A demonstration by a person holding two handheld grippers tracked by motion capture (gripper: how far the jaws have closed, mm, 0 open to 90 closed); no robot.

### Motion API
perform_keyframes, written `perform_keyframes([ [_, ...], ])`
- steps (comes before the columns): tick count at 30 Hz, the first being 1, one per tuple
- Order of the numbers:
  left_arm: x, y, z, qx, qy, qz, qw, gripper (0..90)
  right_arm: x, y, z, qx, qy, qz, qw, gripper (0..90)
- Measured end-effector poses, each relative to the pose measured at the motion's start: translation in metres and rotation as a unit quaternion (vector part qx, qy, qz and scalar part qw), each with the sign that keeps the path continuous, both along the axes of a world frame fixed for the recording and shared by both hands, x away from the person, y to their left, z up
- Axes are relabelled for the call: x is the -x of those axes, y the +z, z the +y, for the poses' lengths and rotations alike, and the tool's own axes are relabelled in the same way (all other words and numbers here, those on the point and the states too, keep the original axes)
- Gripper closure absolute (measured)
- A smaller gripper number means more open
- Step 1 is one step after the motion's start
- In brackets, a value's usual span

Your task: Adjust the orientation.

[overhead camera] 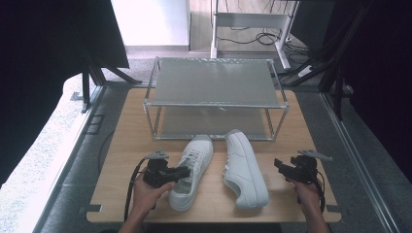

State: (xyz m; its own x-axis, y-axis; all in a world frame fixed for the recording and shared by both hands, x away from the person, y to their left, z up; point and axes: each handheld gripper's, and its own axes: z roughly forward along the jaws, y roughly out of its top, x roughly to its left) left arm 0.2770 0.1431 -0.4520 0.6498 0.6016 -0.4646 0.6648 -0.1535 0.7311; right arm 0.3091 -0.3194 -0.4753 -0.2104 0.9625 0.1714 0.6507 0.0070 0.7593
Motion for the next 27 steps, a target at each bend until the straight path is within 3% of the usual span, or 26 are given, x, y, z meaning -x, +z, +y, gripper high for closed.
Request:
perform_keyframes([
  [3, 0.005, 0.013, 0.004, 0.03, 0.008, -0.036, 0.9989, 60.9, 0.003, 0.005, -0.002, -0.01, 0.001, -0.011, 0.9999, 29.6],
  [4, 0.01, 0.021, 0.008, 0.049, 0.027, -0.067, 0.9962, 54.8, 0.004, 0.008, -0.001, -0.012, 0.007, -0.02, 0.9997, 30.6],
  [5, 0.01, 0.021, 0.008, 0.049, 0.027, -0.067, 0.9962, 49.6, 0.004, 0.008, -0.001, -0.012, 0.007, -0.02, 0.9997, 30.6],
  [6, 0.013, 0.028, 0.012, 0.05, 0.059, -0.09, 0.9929, 44.6, 0.006, 0.012, 0.001, -0.013, 0.02, -0.027, 0.9994, 31.6],
  [7, 0.013, 0.028, 0.012, 0.05, 0.059, -0.09, 0.9929, 41.4, 0.006, 0.012, 0.001, -0.013, 0.02, -0.027, 0.9994, 31.6],
  [8, 0.014, 0.031, 0.016, 0.043, 0.077, -0.098, 0.9913, 41.4, 0.006, 0.013, 0.002, -0.014, 0.024, -0.031, 0.9991, 32.4],
  [11, 0.013, 0.032, 0.02, 0.039, 0.085, -0.096, 0.9909, 27.2, 0.009, 0.019, 0.01, -0.01, 0.045, -0.045, 0.9979, 36.1],
  [13, 0.01, 0.03, 0.025, 0.028, 0.09, -0.09, 0.9914, 25.6, 0.01, 0.021, 0.013, -0.01, 0.052, -0.049, 0.9974, 38.0],
  [17, 0.009, 0.029, 0.032, 0.027, 0.098, -0.091, 0.9906, 21.3, 0.015, 0.029, 0.027, 0.007, 0.08, -0.066, 0.9946, 46.6],
  [18, 0.009, 0.03, 0.034, 0.026, 0.103, -0.093, 0.99, 21.3, 0.017, 0.032, 0.031, 0.007, 0.088, -0.071, 0.9936, 48.7],
  [19, 0.009, 0.031, 0.035, 0.021, 0.107, -0.096, 0.9894, 19.6, 0.022, 0.037, 0.04, 0.006, 0.112, -0.079, 0.9906, 56.5],
  [21, 0.01, 0.032, 0.037, 0.009, 0.109, -0.101, 0.9889, 18.4, 0.023, 0.038, 0.043, 0.006, 0.122, -0.08, 0.9892, 59.0],
  [22, 0.01, 0.033, 0.04, 0.002, 0.114, -0.104, 0.988, 17.9, 0.028, 0.041, 0.053, 0.007, 0.151, -0.082, 0.9852, 64.5],
  [23, 0.01, 0.033, 0.04, 0.002, 0.114, -0.104, 0.988, 17.6, 0.028, 0.041, 0.053, 0.007, 0.151, -0.082, 0.9852, 64.5],
  [24, 0.009, 0.033, 0.043, 0.005, 0.117, -0.104, 0.9876, 17.2, 0.035, 0.044, 0.064, 0.018, 0.178, -0.084, 0.9804, 70.8],
  [27, 0.008, 0.032, 0.045, -0.005, 0.128, -0.103, 0.9864, 21.0, 0.04, 0.045, 0.073, 0.026, 0.18, -0.091, 0.9791, 77.3],
])
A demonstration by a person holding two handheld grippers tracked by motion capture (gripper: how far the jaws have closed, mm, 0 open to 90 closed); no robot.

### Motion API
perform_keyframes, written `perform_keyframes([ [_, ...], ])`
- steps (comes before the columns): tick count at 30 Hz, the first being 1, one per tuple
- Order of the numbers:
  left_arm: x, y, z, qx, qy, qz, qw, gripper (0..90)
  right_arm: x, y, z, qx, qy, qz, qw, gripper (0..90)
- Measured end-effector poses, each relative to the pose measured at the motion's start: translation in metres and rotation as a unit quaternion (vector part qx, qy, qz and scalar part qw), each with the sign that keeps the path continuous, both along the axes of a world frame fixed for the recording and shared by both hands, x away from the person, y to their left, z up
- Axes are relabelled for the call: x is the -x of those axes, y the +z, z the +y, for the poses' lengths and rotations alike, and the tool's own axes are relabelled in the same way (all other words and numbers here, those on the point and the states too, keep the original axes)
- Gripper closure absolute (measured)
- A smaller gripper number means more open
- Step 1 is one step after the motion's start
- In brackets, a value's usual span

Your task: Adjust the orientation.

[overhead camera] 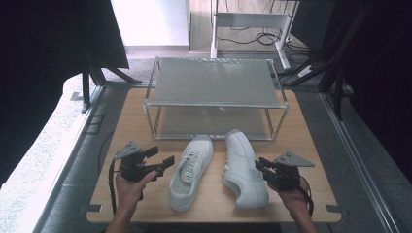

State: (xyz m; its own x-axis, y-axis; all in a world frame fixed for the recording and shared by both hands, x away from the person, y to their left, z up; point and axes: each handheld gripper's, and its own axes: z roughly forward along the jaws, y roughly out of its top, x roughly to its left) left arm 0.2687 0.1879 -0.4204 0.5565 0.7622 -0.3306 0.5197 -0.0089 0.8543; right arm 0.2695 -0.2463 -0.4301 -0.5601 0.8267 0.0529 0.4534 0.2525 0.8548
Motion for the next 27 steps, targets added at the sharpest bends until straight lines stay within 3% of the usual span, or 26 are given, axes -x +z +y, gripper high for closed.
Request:
perform_keyframes([
  [2, -0.001, -0.001, -0.001, -0.015, 0.007, 0.005, 0.9998, 22.2, 0.008, -0.001, 0.015, 0.006, 0.017, 0.001, 0.9998, 82.4],
  [5, -0.001, -0.002, -0.001, -0.014, 0.005, 0.006, 0.9999, 22.2, 0.015, -0.001, 0.026, 0.013, 0.038, 0.0, 0.9992, 84.2],
  [7, -0.001, -0.002, -0.002, -0.016, 0.004, 0.011, 0.9998, 22.0, 0.03, 0.0, 0.042, 0.027, 0.067, -0.005, 0.9974, 86.5],
  [9, -0.001, -0.003, -0.002, -0.016, 0.004, 0.015, 0.9998, 22.0, 0.035, -0.001, 0.048, 0.033, 0.075, -0.005, 0.9967, 87.5],
  [10, -0.002, -0.003, -0.003, -0.015, 0.004, 0.017, 0.9997, 22.1, 0.04, -0.005, 0.055, 0.043, 0.086, -0.001, 0.9954, 88.3],
  [11, -0.002, -0.004, -0.004, -0.014, 0.002, 0.02, 0.9997, 22.3, 0.047, -0.015, 0.069, 0.071, 0.103, 0.014, 0.992, 89.5],
  [12, -0.002, -0.004, -0.004, -0.014, 0.002, 0.02, 0.9997, 22.3, 0.047, -0.015, 0.069, 0.071, 0.103, 0.014, 0.992, 89.5],
  [13, -0.002, -0.004, -0.006, -0.016, 0.002, 0.024, 0.9996, 22.4, 0.05, -0.032, 0.082, 0.129, 0.11, 0.024, 0.9853, 90.0],
  [14, -0.002, -0.004, -0.006, -0.016, 0.002, 0.024, 0.9996, 22.4, 0.051, -0.038, 0.086, 0.149, 0.106, 0.026, 0.9828, 90.0],
  [17, -0.002, -0.003, -0.007, -0.017, 0.003, 0.026, 0.9995, 22.9, 0.052, -0.039, 0.09, 0.174, 0.102, 0.015, 0.9793, 90.0],
  [20, -0.002, -0.005, -0.006, -0.012, 0.009, 0.029, 0.9995, 23.4, 0.051, -0.034, 0.084, 0.169, 0.092, 0.012, 0.9812, 90.0],
  [21, -0.003, -0.006, -0.004, -0.002, 0.012, 0.034, 0.9994, 24.3, 0.048, -0.029, 0.075, 0.152, 0.086, 0.014, 0.9846, 90.0],
  [24, -0.002, -0.006, -0.002, 0.001, 0.014, 0.037, 0.9992, 24.5, 0.046, -0.025, 0.066, 0.138, 0.076, 0.012, 0.9875, 90.0],
  [27, -0.002, -0.006, -0.001, 0.001, 0.015, 0.038, 0.9992, 24.7, 0.042, -0.017, 0.046, 0.114, 0.041, 0.004, 0.9926, 90.0],
])
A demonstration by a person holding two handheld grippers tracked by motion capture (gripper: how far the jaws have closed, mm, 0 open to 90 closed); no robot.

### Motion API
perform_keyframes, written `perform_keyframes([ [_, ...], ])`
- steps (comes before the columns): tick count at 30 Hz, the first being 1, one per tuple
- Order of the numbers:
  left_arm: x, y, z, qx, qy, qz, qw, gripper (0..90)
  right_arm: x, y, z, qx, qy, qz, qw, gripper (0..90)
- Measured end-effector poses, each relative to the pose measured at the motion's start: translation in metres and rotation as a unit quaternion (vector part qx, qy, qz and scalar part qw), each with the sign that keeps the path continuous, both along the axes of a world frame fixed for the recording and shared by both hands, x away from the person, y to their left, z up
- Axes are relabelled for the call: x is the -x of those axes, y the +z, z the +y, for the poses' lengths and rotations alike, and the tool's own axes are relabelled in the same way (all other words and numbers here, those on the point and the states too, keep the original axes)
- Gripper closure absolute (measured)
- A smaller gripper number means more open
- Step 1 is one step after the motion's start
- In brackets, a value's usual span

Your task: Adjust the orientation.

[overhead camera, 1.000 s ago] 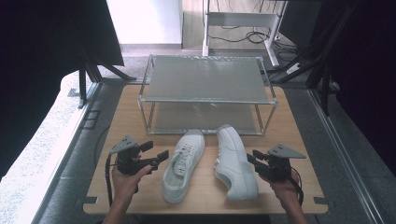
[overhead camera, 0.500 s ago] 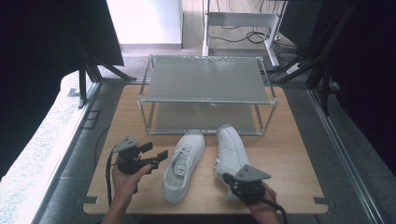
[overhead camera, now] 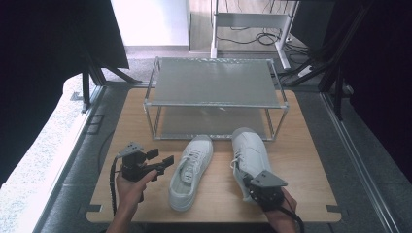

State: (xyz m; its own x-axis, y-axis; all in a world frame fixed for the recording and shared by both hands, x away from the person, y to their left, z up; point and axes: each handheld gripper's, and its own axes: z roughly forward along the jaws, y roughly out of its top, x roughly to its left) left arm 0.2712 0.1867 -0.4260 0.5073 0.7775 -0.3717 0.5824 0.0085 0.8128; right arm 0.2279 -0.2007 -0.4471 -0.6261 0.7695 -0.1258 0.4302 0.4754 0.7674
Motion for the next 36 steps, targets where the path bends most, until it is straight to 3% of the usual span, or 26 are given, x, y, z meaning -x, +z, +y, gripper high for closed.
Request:
perform_keyframes([
  [1, 0.0, 0.0, 0.0, 0.0, 0.0, 0.0, 1.0, 24.7, 0.0, 0.0, 0.0, 0.0, 0.0, 0.0, 1.0, 90.0],
  [2, -0.001, -0.001, -0.001, -0.003, -0.002, 0.004, 1.0, 24.8, -0.005, 0.002, -0.014, -0.028, -0.012, 0.005, 0.9995, 90.0],
  [3, -0.001, -0.001, -0.001, -0.003, -0.002, 0.004, 1.0, 24.8, -0.005, 0.002, -0.014, -0.028, -0.012, 0.005, 0.9995, 90.0],
  [4, -0.001, -0.003, -0.003, -0.004, -0.004, 0.009, 0.9999, 24.8, -0.008, 0.003, -0.024, -0.046, -0.021, 0.008, 0.9987, 90.0],
  [6, -0.002, -0.005, -0.004, -0.006, -0.005, 0.013, 0.9999, 24.8, -0.01, 0.003, -0.028, -0.051, -0.027, 0.009, 0.9983, 90.0],
  [8, -0.002, -0.006, -0.006, -0.007, -0.009, 0.015, 0.9998, 24.8, -0.018, 0.001, -0.051, -0.075, -0.052, 0.015, 0.9958, 90.0],
  [10, -0.002, -0.006, -0.007, -0.007, -0.01, 0.015, 0.9998, 24.8, -0.019, 0.0, -0.056, -0.07, -0.057, 0.017, 0.9957, 90.0],
  [11, -0.002, -0.006, -0.007, -0.008, -0.01, 0.016, 0.9998, 24.9, -0.022, -0.004, -0.071, -0.063, -0.088, 0.018, 0.994, 88.1],
  [12, -0.003, -0.007, -0.007, -0.01, -0.01, 0.017, 0.9998, 25.1, -0.024, -0.006, -0.078, -0.075, -0.097, 0.026, 0.9921, 86.9],
  [14, -0.003, -0.008, -0.007, -0.011, -0.011, 0.02, 0.9997, 25.1, -0.025, -0.009, -0.086, -0.11, -0.089, 0.045, 0.989, 86.7],
  [19, -0.003, -0.009, -0.009, -0.013, -0.015, 0.023, 0.9995, 25.1, -0.023, -0.006, -0.078, -0.093, -0.082, 0.029, 0.9918, 85.4],
  [23, -0.004, -0.01, -0.009, -0.013, -0.016, 0.028, 0.9994, 25.2, -0.016, 0.003, -0.067, -0.077, -0.074, 0.004, 0.9943, 85.2],
  [24, -0.004, -0.01, -0.009, -0.013, -0.017, 0.029, 0.9994, 25.2, -0.012, 0.008, -0.063, -0.087, -0.071, -0.007, 0.9937, 85.3],
  [27, -0.003, -0.01, -0.01, -0.014, -0.017, 0.03, 0.9993, 25.2, -0.006, 0.008, -0.053, -0.091, -0.057, -0.007, 0.9942, 85.4],
  [30, -0.003, -0.011, -0.011, -0.016, -0.018, 0.031, 0.9992, 25.2, 0.006, -0.009, -0.036, -0.034, -0.04, -0.005, 0.9986, 86.8],
  [33, -0.003, -0.011, -0.012, -0.018, -0.019, 0.032, 0.9991, 25.2, 0.009, -0.011, -0.04, -0.029, -0.046, -0.014, 0.9984, 88.8],
  [35, -0.004, -0.012, -0.012, -0.018, -0.02, 0.034, 0.9991, 25.2, 0.01, -0.01, -0.046, -0.043, -0.049, -0.013, 0.9978, 90.0],
  [36, -0.003, -0.012, -0.012, -0.019, -0.02, 0.035, 0.999, 25.2, 0.012, -0.01, -0.049, -0.022, -0.052, -0.013, 0.9983, 90.0],
])
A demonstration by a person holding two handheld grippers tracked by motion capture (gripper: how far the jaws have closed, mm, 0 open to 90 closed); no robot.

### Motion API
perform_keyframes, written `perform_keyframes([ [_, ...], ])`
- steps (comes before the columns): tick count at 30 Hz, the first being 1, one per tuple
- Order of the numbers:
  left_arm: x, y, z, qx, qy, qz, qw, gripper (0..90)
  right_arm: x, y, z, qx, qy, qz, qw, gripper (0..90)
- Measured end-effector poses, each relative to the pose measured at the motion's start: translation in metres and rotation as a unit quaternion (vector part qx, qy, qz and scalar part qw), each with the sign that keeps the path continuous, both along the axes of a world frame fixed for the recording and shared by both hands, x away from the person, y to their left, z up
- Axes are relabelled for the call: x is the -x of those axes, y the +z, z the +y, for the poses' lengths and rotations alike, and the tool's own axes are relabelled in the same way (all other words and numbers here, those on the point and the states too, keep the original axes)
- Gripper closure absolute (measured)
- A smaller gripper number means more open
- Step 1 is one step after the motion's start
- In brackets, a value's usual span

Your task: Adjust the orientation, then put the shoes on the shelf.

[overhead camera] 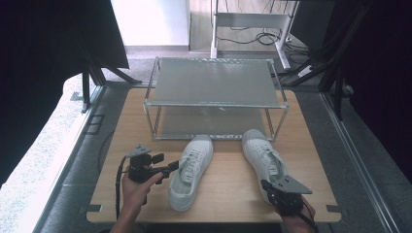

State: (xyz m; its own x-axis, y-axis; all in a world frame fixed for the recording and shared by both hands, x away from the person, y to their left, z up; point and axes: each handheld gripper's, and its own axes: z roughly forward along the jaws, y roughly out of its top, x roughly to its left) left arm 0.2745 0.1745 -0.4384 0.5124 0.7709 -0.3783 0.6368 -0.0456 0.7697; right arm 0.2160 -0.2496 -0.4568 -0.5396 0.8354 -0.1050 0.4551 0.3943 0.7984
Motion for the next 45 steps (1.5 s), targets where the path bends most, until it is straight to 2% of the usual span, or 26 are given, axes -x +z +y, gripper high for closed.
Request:
perform_keyframes([
  [3, 0.0, 0.0, 0.0, 0.001, 0.001, 0.0, 1.0, 25.2, 0.001, 0.0, -0.002, 0.011, -0.004, -0.004, 0.9999, 90.0],
  [5, 0.0, 0.001, 0.002, 0.003, 0.003, 0.0, 1.0, 25.2, 0.001, 0.001, -0.007, 0.006, -0.007, 0.006, 0.9999, 90.0],
  [8, 0.0, 0.002, 0.006, 0.005, 0.007, -0.002, 1.0, 25.3, 0.002, 0.001, -0.015, 0.002, -0.015, 0.008, 0.9998, 90.0],
  [15, 0.001, 0.005, 0.007, 0.017, 0.01, 0.001, 0.9998, 25.2, 0.002, 0.001, -0.015, -0.001, -0.014, 0.009, 0.9999, 90.0],
  [16, 0.001, 0.005, 0.006, 0.019, 0.008, 0.001, 0.9998, 25.2, 0.002, 0.001, -0.014, -0.005, -0.008, 0.013, 0.9999, 85.4],
  [17, 0.001, 0.005, 0.006, 0.019, 0.008, 0.001, 0.9998, 25.2, 0.002, 0.001, -0.014, -0.005, -0.008, 0.013, 0.9999, 85.4],
  [18, 0.0, 0.005, 0.005, 0.017, 0.006, 0.001, 0.9998, 25.2, 0.002, 0.001, -0.012, -0.017, 0.005, 0.011, 0.9998, 77.1],
  [20, 0.0, 0.005, 0.004, 0.018, 0.005, 0.001, 0.9998, 25.2, 0.002, 0.002, -0.011, -0.021, 0.009, 0.006, 0.9997, 75.2],
  [21, 0.0, 0.005, 0.003, 0.018, 0.004, 0.0, 0.9998, 25.2, 0.002, 0.006, -0.01, -0.034, 0.016, 0.001, 0.9993, 71.7],
  [22, 0.001, 0.007, 0.001, 0.021, 0.0, 0.001, 0.9998, 25.2, 0.001, 0.014, -0.011, -0.063, 0.022, -0.014, 0.9977, 62.5],
  [23, 0.001, 0.007, 0.001, 0.021, 0.0, 0.001, 0.9998, 25.2, 0.001, 0.014, -0.011, -0.063, 0.022, -0.014, 0.9977, 62.5],
  [25, 0.003, 0.011, -0.001, 0.021, -0.007, -0.007, 0.9997, 26.4, -0.001, 0.023, -0.014, -0.079, 0.008, -0.036, 0.9962, 54.7],
  [27, 0.003, 0.016, -0.002, 0.02, -0.009, -0.013, 0.9997, 27.3, -0.006, 0.029, -0.018, -0.088, 0.004, -0.044, 0.9952, 50.4],
  [30, 0.002, 0.023, -0.004, 0.015, -0.013, -0.02, 0.9996, 28.9, -0.015, 0.041, -0.026, -0.102, 0.003, -0.048, 0.9937, 45.3],
  [32, 0.0, 0.027, -0.006, 0.006, -0.016, -0.022, 0.9996, 31.0, -0.027, 0.053, -0.031, -0.098, 0.015, -0.042, 0.9942, 41.8],
  [33, 0.0, 0.027, -0.006, 0.006, -0.016, -0.022, 0.9996, 31.3, -0.027, 0.053, -0.031, -0.098, 0.015, -0.042, 0.9942, 41.8],
  [34, -0.001, 0.029, -0.006, -0.005, -0.016, -0.021, 0.9996, 31.6, -0.034, 0.059, -0.035, -0.093, 0.014, -0.043, 0.9946, 41.4],
  [35, -0.001, 0.029, -0.006, -0.005, -0.016, -0.021, 0.9996, 32.0, -0.034, 0.059, -0.035, -0.093, 0.014, -0.043, 0.9946, 41.4],
  [36, -0.001, 0.03, -0.005, -0.007, -0.013, -0.017, 0.9997, 32.4, -0.041, 0.063, -0.04, -0.093, 0.012, -0.04, 0.9948, 41.1],
  [41, 0.0, 0.029, -0.005, -0.022, -0.014, -0.011, 0.9996, 33.7, -0.051, 0.066, -0.048, -0.091, 0.003, -0.027, 0.9955, 40.8],
  [42, 0.0, 0.027, -0.008, -0.035, -0.015, -0.008, 0.9993, 33.9, -0.055, 0.064, -0.052, -0.088, -0.001, -0.022, 0.9959, 40.8],
  [43, 0.0, 0.027, -0.008, -0.035, -0.015, -0.008, 0.9993, 34.1, -0.055, 0.064, -0.052, -0.088, -0.001, -0.022, 0.9959, 40.8],
  [45, 0.0, 0.025, -0.011, -0.048, -0.017, -0.004, 0.9987, 34.7, -0.059, 0.062, -0.056, -0.088, -0.005, -0.014, 0.996, 40.8],
])
